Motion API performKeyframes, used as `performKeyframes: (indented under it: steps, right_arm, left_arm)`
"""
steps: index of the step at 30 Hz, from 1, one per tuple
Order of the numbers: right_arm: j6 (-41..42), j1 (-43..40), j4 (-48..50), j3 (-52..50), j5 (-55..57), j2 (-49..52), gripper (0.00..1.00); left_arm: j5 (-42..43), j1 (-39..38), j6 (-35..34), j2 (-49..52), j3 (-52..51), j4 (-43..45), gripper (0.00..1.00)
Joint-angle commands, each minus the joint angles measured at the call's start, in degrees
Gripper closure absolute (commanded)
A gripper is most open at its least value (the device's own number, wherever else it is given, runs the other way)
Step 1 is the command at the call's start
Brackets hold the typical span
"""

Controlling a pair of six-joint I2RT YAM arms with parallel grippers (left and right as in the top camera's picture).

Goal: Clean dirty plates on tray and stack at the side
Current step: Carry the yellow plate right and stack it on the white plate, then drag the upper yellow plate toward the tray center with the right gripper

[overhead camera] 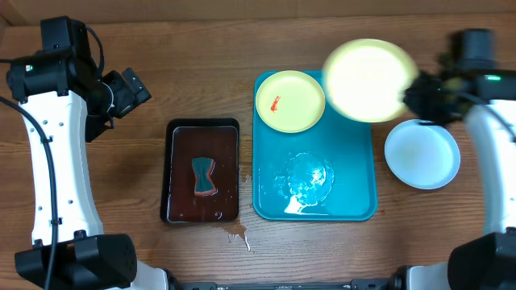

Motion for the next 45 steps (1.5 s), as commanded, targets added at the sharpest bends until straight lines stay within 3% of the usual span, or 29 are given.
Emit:
performKeyframes:
  steps: [1,8,14,20,21,23,25,27,34,40,45]
  right_arm:
    - [0.2,-8.0,-1.1,-2.7,1.8,1.2,0.96]
    - [0.1,-19.1,1.4,-15.5,1.8,2.1,0.96]
    - [0.1,-19.8,10.0,-25.4,2.1,2.1,0.96]
    - [0.2,-20.3,10.5,-25.2,4.4,2.0,0.96]
    - [0.3,-20.3,10.3,-25.1,4.2,1.9,0.95]
    - [0.3,-20.4,8.7,-23.7,4.2,1.7,0.75]
    - [-0.2,-20.3,6.5,-21.4,4.2,1.0,0.66]
    - [-1.6,-19.4,4.5,-18.9,3.2,-0.3,0.64]
    - [-11.3,-9.1,2.5,-11.4,-6.2,-7.0,0.58]
    - [-16.2,5.6,11.2,-11.3,-11.0,-7.8,0.5]
    - [-17.0,18.1,23.9,-11.9,-3.5,-2.4,0.42]
  left_arm:
    - [0.6,-0.2,1.1,-0.7,1.0,0.0,0.0]
    - [0.6,-0.2,1.1,-0.7,1.0,0.0,0.0]
    - [0.6,-0.2,1.1,-0.7,1.0,0.0,0.0]
    - [0.6,-0.2,1.1,-0.7,1.0,0.0,0.0]
    - [0.6,-0.2,1.1,-0.7,1.0,0.0,0.0]
    - [0.6,-0.2,1.1,-0.7,1.0,0.0,0.0]
    - [0.6,-0.2,1.1,-0.7,1.0,0.0,0.0]
    - [0.6,-0.2,1.1,-0.7,1.0,0.0,0.0]
    - [0.6,-0.2,1.1,-0.7,1.0,0.0,0.0]
    - [0.6,-0.2,1.1,-0.7,1.0,0.0,0.0]
    - [0.6,-0.2,1.1,-0.7,1.0,0.0,0.0]
